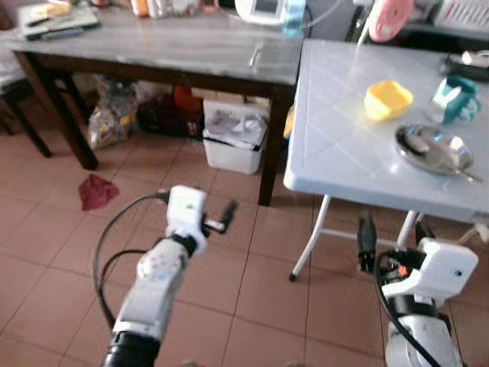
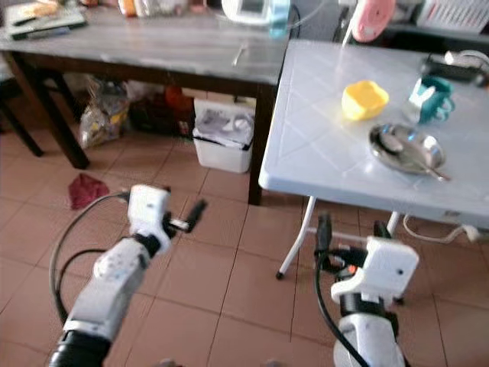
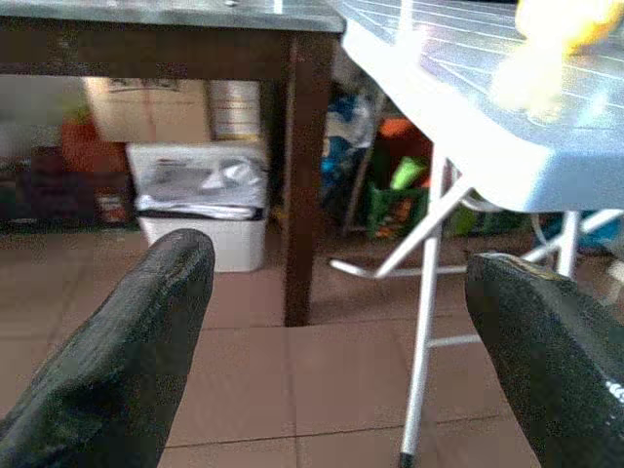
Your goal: Setting the table
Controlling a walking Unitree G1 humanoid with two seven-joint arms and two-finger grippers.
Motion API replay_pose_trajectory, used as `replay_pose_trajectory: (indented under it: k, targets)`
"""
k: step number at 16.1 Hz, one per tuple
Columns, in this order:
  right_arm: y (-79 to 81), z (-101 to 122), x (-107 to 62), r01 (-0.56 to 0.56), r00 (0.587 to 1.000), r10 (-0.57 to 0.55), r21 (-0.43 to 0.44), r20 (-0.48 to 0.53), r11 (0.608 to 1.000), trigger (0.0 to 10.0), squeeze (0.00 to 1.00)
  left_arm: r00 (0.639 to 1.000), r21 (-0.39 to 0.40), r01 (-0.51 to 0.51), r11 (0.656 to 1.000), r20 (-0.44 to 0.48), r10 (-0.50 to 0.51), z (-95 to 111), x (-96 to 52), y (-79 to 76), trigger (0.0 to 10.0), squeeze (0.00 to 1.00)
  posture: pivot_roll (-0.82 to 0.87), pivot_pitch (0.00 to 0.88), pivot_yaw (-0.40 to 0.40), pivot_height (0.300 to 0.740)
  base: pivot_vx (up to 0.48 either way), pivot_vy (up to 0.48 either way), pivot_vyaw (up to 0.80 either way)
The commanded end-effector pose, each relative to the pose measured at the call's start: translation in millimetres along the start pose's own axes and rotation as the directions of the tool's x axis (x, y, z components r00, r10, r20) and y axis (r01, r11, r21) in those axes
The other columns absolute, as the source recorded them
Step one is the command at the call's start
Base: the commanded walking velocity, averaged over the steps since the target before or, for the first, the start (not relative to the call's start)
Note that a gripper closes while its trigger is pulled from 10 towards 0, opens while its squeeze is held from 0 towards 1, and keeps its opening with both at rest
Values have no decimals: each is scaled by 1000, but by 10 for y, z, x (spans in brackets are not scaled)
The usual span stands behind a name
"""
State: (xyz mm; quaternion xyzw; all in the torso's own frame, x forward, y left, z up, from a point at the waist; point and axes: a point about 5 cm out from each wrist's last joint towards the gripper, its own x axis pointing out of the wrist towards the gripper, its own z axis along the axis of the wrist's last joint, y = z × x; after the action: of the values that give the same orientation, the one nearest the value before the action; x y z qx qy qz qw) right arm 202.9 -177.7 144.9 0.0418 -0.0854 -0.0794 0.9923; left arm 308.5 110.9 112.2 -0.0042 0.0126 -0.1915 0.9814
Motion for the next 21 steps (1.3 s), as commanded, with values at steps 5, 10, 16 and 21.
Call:
replay_pose_trajectory:
  k: [5,10,16,21]
  targets:
    - [-59,0,-5,17,1000,-17,-22,-2,1000,10000,0,999,8,34,999,2,-34,6,34,-94,10000,0,-7,118,-13,714,0,-364,0]
    - [-65,-1,-9,19,1000,-19,-25,-1,999,10000,0,999,10,35,999,1,-35,2,38,-92,10000,0,-12,116,-8,714,0,-367,0]
    - [-44,-21,-13,22,1000,-22,-18,-5,1000,10000,0,999,17,33,999,1,-33,7,35,-75,10000,0,-3,118,-2,714,0,-367,0]
    - [-27,-33,-10,22,1000,-22,-13,-6,1000,10000,0,999,23,35,999,0,-35,8,36,-67,10000,0,0,121,0,714,0,-370,0]
